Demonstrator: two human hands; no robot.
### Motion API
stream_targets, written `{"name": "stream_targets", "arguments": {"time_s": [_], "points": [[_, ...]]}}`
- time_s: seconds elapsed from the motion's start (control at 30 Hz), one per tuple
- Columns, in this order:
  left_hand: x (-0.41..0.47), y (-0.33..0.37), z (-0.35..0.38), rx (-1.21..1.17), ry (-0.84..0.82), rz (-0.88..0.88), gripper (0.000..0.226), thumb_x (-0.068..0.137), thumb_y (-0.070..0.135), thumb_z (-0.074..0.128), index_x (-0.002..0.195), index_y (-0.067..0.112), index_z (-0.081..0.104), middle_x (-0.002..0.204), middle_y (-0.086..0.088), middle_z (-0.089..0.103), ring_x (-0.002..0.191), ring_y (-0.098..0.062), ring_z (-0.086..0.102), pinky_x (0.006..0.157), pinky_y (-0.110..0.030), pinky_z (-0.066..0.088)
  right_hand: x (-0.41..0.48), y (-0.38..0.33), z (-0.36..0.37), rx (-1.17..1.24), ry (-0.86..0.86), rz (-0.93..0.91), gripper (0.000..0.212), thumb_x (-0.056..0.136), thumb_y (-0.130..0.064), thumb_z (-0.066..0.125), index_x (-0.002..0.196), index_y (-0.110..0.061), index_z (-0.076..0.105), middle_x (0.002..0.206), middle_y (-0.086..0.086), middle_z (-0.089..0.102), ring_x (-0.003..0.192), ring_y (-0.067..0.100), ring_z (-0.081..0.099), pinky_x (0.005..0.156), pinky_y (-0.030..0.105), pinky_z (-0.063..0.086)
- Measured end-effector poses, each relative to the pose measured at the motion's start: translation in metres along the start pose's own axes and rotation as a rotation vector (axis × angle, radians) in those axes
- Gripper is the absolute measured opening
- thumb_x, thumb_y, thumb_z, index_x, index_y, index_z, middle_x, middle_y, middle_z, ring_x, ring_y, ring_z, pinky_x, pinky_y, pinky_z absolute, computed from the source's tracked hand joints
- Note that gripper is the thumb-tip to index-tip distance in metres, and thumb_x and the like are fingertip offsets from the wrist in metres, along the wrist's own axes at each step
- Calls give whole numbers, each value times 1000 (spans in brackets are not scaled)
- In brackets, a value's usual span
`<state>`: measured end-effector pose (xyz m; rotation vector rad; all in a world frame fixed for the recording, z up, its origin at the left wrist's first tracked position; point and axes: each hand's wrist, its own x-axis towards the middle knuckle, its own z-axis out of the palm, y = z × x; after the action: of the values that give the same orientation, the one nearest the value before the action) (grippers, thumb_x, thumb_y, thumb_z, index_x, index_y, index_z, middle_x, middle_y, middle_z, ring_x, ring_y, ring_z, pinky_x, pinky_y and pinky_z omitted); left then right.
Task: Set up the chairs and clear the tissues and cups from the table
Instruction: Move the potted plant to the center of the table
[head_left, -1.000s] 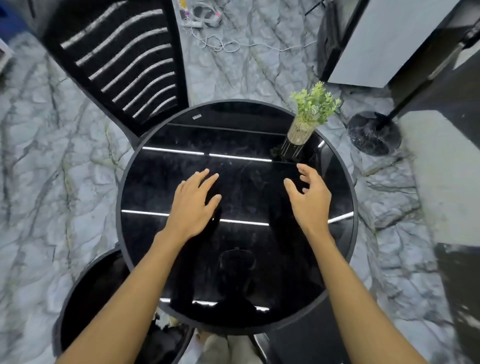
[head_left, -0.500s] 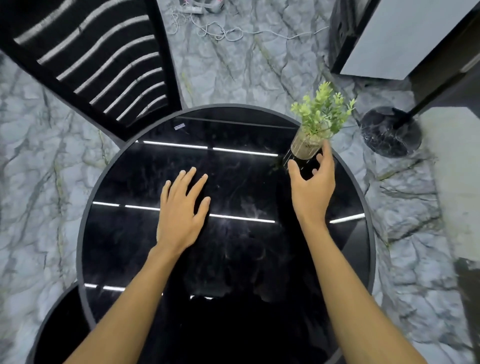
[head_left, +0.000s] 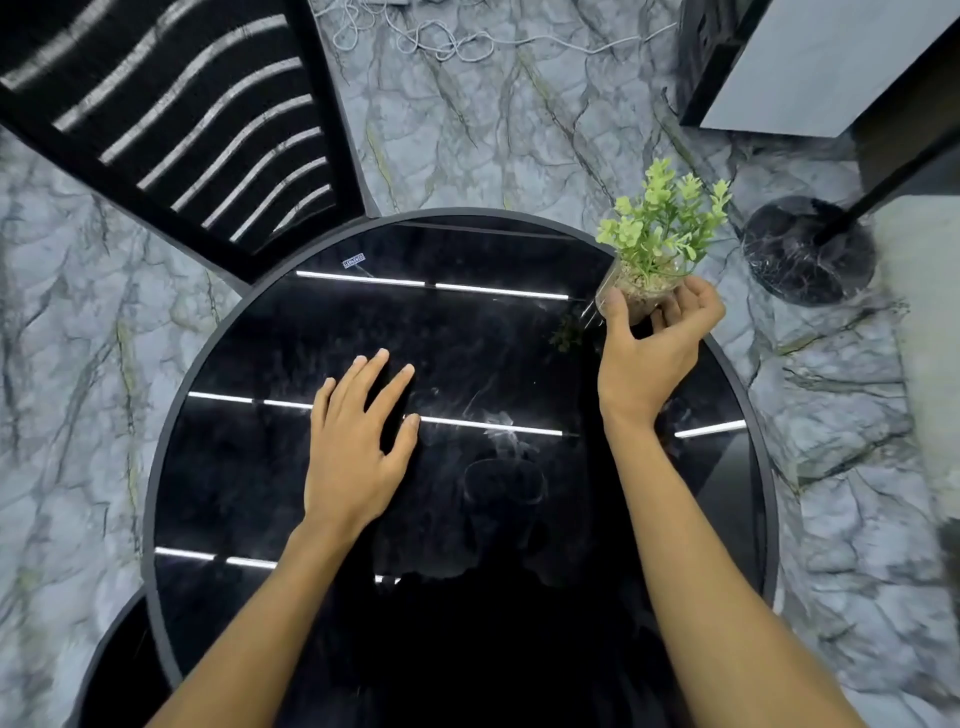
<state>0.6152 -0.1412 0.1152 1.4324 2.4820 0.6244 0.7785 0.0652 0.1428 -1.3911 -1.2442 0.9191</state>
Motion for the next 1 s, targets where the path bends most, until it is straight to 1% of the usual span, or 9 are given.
{"name": "stream_targets", "arguments": {"time_s": [0.1, 0.2, 0.33, 0.47, 0.57, 0.7, 0.8, 0.9, 1.0], "points": [[1, 0, 0, 0, -3, 0, 50, 96, 43, 41, 144, 28, 46, 158, 3, 33, 150, -13, 19, 123, -44, 10, -1, 0, 2, 3, 7, -5, 62, 82, -26, 76, 130, -12, 40, 130, 2, 52, 121, 16, 55, 105, 37, 46], [1, -1, 0, 5, -1, 0, 50, 96, 43, 41, 144, 29, 46, 159, 4, 32, 150, -13, 18, 123, -43, 9, -1, 1, 3, 15, 12, 1, 62, 82, -24, 76, 131, -10, 42, 132, 6, 55, 122, 18, 55, 104, 38, 47], [0, -1, 1, 3, 3, -1, 50, 96, 43, 41, 144, 29, 46, 159, 4, 32, 150, -12, 17, 123, -43, 9, -3, 2, 0, 28, 7, 6, 60, 82, -22, 75, 131, -9, 43, 132, 8, 56, 122, 14, 55, 105, 36, 46], [0, -2, 1, -15, 8, 1, 50, 97, 43, 42, 144, 29, 46, 159, 5, 32, 150, -11, 16, 123, -42, 7, -13, -1, -7, 33, -29, -7, 58, 82, -23, 76, 129, -14, 44, 128, 2, 57, 120, 11, 56, 105, 37, 47], [-2, -3, 0, -28, -3, 11, 50, 97, 42, 43, 146, 28, 44, 160, 4, 30, 151, -11, 15, 123, -39, 3, -27, -6, -13, 45, -62, -8, 59, 82, -22, 77, 130, -12, 43, 129, 3, 58, 121, 14, 57, 104, 38, 47], [-10, -1, -7, -88, -20, 33, 51, 97, 41, 45, 147, 29, 42, 161, 3, 28, 152, -11, 12, 124, -38, 1, -55, -12, -20, 42, -121, -31, 59, 81, -20, 77, 129, -11, 44, 130, 5, 58, 121, 14, 57, 104, 38, 48], [-21, 0, -18, -78, -17, 55, 53, 97, 43, 41, 148, 29, 40, 161, 4, 27, 152, -12, 11, 124, -40, 1, -80, -15, -22, 39, -161, -42, 60, 81, -18, 78, 130, -12, 44, 131, 4, 57, 122, 10, 56, 105, 34, 47], [-37, -6, -29, -64, -15, 59, 53, 97, 43, 40, 148, 30, 40, 161, 5, 26, 152, -12, 11, 124, -40, 1, -107, -20, -21, 52, -196, -56, 60, 80, -15, 78, 130, -8, 44, 131, 7, 58, 121, 9, 56, 104, 24, 45], [-54, -17, -36, -75, -18, 38, 54, 97, 44, 39, 148, 29, 40, 161, 4, 27, 152, -12, 12, 124, -41, 3, -134, -23, -20, 70, -243, -58, 58, 80, -12, 78, 128, -11, 45, 128, 2, 58, 120, 7, 57, 102, 19, 43]]}}
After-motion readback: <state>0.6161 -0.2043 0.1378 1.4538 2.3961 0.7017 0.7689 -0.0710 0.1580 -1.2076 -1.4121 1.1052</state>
